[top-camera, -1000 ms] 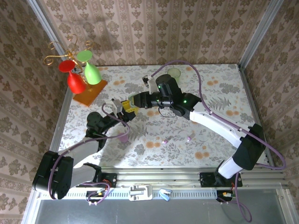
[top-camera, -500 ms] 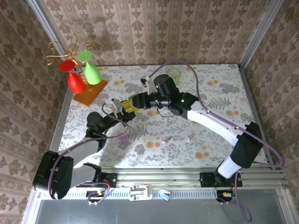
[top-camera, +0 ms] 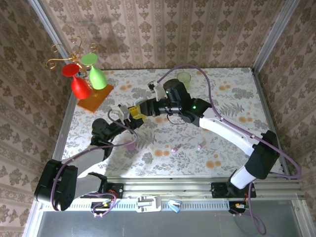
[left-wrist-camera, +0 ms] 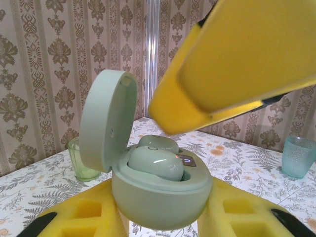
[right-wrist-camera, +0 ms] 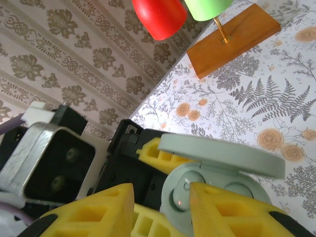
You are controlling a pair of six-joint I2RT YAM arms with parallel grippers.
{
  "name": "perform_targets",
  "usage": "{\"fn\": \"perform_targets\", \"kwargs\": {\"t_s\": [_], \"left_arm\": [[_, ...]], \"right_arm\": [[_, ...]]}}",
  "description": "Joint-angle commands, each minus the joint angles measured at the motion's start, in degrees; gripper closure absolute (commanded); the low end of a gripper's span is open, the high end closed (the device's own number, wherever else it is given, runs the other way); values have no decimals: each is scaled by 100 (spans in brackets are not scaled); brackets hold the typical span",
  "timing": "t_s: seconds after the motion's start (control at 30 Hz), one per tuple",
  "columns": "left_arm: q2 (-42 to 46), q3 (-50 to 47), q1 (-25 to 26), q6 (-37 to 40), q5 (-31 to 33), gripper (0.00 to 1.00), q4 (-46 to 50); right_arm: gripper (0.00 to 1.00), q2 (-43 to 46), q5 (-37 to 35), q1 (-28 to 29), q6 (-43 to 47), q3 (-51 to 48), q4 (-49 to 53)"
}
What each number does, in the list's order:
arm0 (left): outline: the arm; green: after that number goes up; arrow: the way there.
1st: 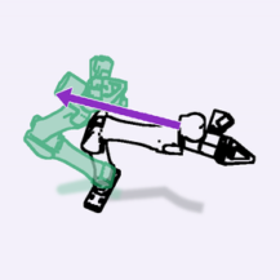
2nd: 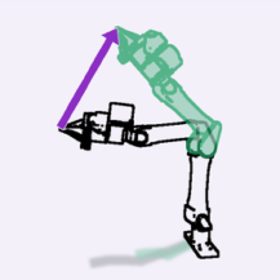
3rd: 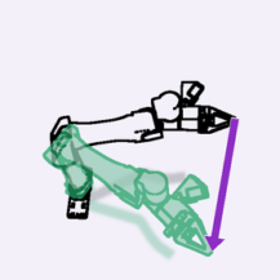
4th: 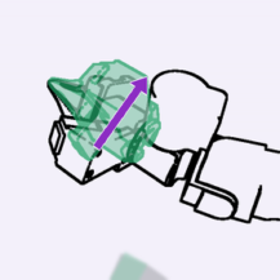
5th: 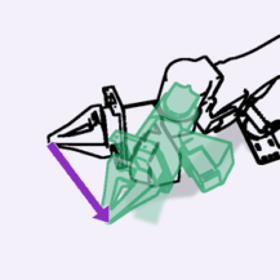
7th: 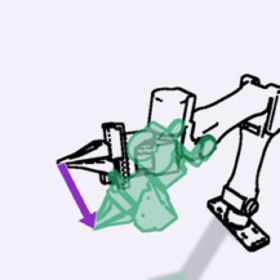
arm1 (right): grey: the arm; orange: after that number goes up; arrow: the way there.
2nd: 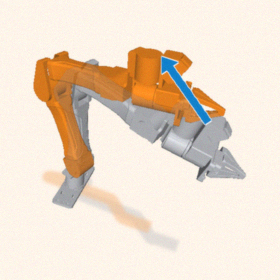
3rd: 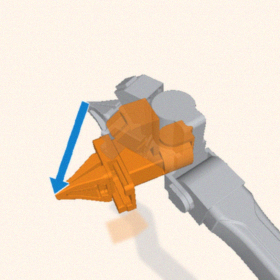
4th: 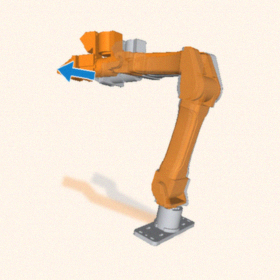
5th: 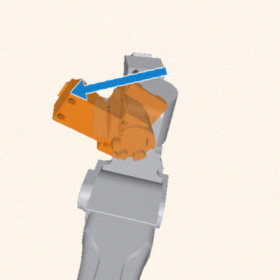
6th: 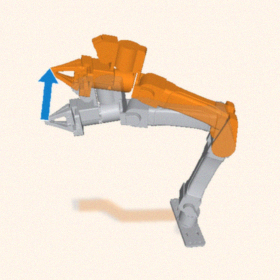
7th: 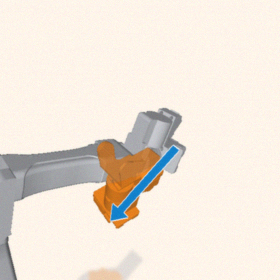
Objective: Insert the wireless bluetooth earbuds into the charging case
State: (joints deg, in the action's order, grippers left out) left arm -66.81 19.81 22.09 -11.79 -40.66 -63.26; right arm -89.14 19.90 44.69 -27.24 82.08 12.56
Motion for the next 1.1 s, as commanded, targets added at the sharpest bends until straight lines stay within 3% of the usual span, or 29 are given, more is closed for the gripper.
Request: {"fn": "perform_targets", "kwargs": {"t_s": [0.0, 0.3, 0.57, 0.87, 1.07], "left_arm": [[-43, 121, 11, 189, -42, 79, -156], [13, 102, 24, 221, -149, 79, -134], [49, 136, 19, 300, -157, 79, -11], [71, 75, 22, 241, 1, 79, -81], [71, 119, 24, 230, 14, 79, -87]], "right_arm": [[63, 463, 33, 35, 289, -73, -157], [62, -128, -513, -237, 194, 945, 789], [57, -831, 40, -269, 485, 1940, 1794], [58, -447, 348, -272, 692, 1427, 1975], [60, 95, 356, -365, 273, 657, 1086]]}}
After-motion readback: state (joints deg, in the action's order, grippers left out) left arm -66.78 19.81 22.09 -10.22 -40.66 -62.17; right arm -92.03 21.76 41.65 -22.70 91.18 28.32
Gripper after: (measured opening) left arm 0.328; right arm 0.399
